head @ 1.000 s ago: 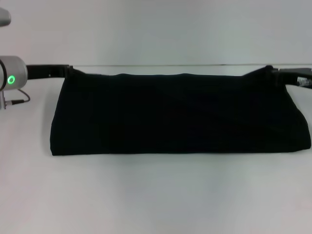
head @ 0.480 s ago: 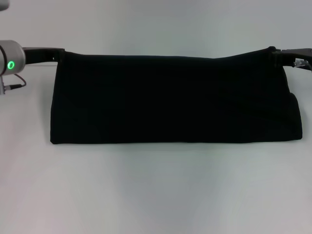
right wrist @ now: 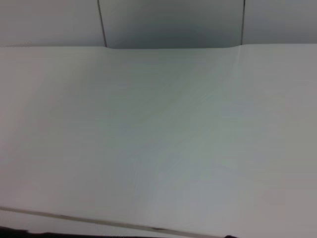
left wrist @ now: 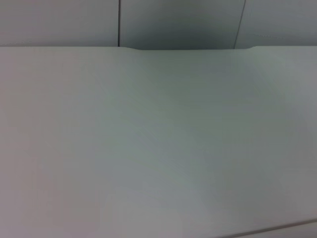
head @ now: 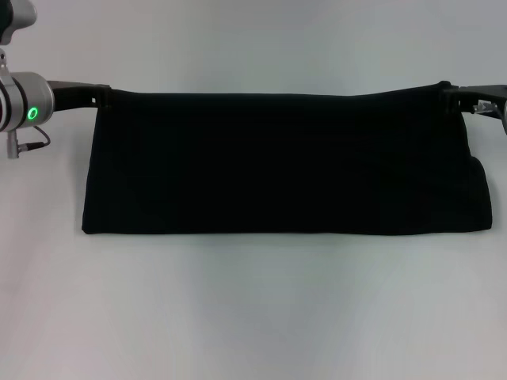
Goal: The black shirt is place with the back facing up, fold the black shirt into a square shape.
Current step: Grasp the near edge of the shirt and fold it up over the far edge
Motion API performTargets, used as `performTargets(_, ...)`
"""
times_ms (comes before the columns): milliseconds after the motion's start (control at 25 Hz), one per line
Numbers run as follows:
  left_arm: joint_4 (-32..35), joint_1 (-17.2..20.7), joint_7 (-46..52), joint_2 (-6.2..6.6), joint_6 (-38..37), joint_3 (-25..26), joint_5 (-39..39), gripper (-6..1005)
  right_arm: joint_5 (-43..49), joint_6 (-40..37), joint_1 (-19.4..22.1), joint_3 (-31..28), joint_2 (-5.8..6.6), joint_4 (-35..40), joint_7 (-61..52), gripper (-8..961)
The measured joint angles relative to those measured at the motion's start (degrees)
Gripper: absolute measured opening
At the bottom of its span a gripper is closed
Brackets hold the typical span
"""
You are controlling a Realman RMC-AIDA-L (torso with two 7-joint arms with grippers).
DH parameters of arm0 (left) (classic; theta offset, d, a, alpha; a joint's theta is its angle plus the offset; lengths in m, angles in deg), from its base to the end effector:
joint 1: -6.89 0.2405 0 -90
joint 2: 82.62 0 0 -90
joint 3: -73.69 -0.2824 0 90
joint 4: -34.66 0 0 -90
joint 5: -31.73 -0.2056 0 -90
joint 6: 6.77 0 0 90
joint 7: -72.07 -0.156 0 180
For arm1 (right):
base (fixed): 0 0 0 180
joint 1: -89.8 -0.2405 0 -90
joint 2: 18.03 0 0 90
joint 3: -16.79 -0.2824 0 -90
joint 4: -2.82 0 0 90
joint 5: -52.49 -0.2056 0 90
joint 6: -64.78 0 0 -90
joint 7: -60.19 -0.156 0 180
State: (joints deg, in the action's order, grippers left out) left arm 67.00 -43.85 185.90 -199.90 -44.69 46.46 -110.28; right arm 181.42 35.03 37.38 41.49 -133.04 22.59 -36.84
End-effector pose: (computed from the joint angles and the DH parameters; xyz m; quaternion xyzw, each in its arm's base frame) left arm -0.2785 0.5046 0.0298 -0.7833 -0.4128 -0.1053 0.4527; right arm 0.2860 0.5090 0.0130 -0.7795 0.4004 0.1178 0.4670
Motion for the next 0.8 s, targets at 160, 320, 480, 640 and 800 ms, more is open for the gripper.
performTargets(160, -0.22, -0.09, -0.02, -0.01, 0.71, -0.01, 0.09, 62, -0.01, 1.54, 0.04, 0.00, -0.03, -0.57, -0.11, 167)
performTargets(320, -0.79, -0.38, -0.02, -0.03, 1.18, -0.01, 0.15, 69, 0.00, 2.11, 0.04, -0.21, -0.10, -0.60, -0.06, 172)
performTargets(480, -1.57, -0.83, -0.09, -0.09, 1.74, -0.01, 0.16, 76, -0.55, 2.20, 0.05, -0.23, -0.21, -0.60, 0.12, 178)
performTargets(640, -2.03, -1.16, -0.11, -0.48, 2.60, -0.04, 0.16, 83, -1.28, 2.23, 0.02, 0.08, -0.58, -0.60, 0.11, 183)
performTargets(800, -2.13, -1.31, -0.09, -1.16, 4.48, -0.64, 0.16, 91, -1.32, 1.91, 0.02, 0.79, -0.71, -0.60, -0.22, 189)
